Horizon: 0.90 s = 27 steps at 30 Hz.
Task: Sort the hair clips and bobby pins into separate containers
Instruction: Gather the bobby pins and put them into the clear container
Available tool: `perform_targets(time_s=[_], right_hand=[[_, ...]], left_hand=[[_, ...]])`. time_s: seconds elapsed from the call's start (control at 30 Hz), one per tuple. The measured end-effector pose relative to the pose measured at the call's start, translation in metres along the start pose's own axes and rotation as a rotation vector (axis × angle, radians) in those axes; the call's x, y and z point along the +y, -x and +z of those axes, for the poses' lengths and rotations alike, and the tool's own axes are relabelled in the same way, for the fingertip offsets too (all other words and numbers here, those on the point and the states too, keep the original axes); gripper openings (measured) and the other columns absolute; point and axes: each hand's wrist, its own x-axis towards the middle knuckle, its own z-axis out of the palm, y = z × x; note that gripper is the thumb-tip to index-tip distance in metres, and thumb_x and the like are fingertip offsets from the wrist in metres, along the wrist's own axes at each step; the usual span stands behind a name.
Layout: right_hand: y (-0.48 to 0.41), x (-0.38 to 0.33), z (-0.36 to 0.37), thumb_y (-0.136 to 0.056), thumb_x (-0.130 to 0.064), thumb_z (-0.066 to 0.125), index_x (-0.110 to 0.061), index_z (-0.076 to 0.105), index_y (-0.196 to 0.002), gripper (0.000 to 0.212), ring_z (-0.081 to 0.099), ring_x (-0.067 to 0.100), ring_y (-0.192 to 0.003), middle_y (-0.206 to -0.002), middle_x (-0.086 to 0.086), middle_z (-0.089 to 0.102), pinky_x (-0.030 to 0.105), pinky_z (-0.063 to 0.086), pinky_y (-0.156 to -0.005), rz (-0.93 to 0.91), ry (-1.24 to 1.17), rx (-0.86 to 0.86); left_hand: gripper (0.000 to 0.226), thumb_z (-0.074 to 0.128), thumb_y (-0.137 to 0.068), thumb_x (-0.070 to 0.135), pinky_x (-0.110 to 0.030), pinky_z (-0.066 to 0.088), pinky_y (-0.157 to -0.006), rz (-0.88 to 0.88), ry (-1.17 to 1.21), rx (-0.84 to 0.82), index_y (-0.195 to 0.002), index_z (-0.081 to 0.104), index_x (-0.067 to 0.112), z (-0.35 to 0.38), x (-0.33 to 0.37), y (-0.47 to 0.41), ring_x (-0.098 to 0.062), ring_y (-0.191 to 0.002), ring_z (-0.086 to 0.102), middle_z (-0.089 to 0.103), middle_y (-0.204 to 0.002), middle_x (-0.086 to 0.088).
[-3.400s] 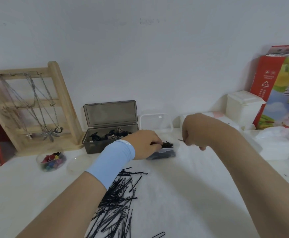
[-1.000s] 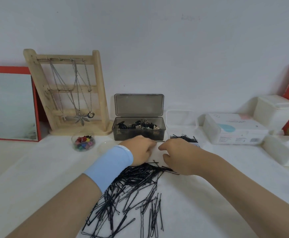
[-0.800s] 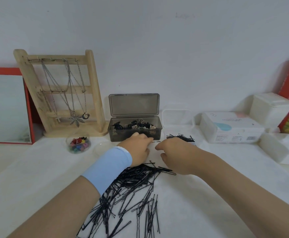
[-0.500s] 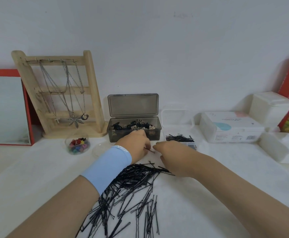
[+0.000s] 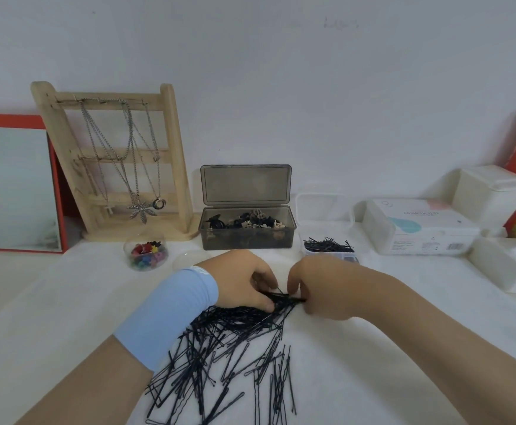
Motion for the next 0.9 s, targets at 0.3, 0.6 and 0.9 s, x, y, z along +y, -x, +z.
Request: perform_targets(time_s=[0.3, 0.6, 0.9], right_hand=[[0.008, 0.007, -0.021, -0.081, -0.008, 0.063, -0.020, 0.078, -0.096, 0.024, 0.068, 0.022, -0.090, -0.092, 0.002, 0.074, 0.033, 0.058, -0.078, 0.064, -0.026, 0.037], [-0.005, -0.019, 0.000, -0.092, -0.018, 0.059, -0.022, 0.071, -0.114, 0.026, 0.064, 0.018, -0.100, -0.107, -0.003, 0.070, 0.030, 0.053, -0.085, -0.001, -0.223, 0.126], [-0.007, -0.022, 0.007, -0.068, -0.057, 0.077, -0.020, 0.070, -0.087, 0.043, 0.065, 0.020, -0.079, -0.085, 0.002, 0.069, 0.035, 0.055, -0.070, 0.038, -0.291, 0.040]], left_hand=[[0.022, 0.073, -0.085, 0.035, -0.015, 0.049, -0.083, 0.029, 0.087, 0.013, -0.107, 0.073, 0.037, -0.002, -0.003, 0.003, 0.006, -0.088, 0.062, 0.071, -0.096, 0.020], [0.051, 0.066, -0.086, 0.049, -0.027, 0.044, -0.098, -0.143, -0.162, -0.117, -0.134, 0.054, 0.035, -0.025, -0.009, 0.014, -0.006, -0.108, 0.055, 0.056, -0.116, 0.019], [0.029, 0.076, -0.077, 0.047, -0.034, 0.054, -0.091, -0.046, -0.065, -0.039, -0.105, 0.072, 0.038, -0.012, -0.007, 0.004, -0.001, -0.091, 0.064, 0.069, -0.094, 0.022]])
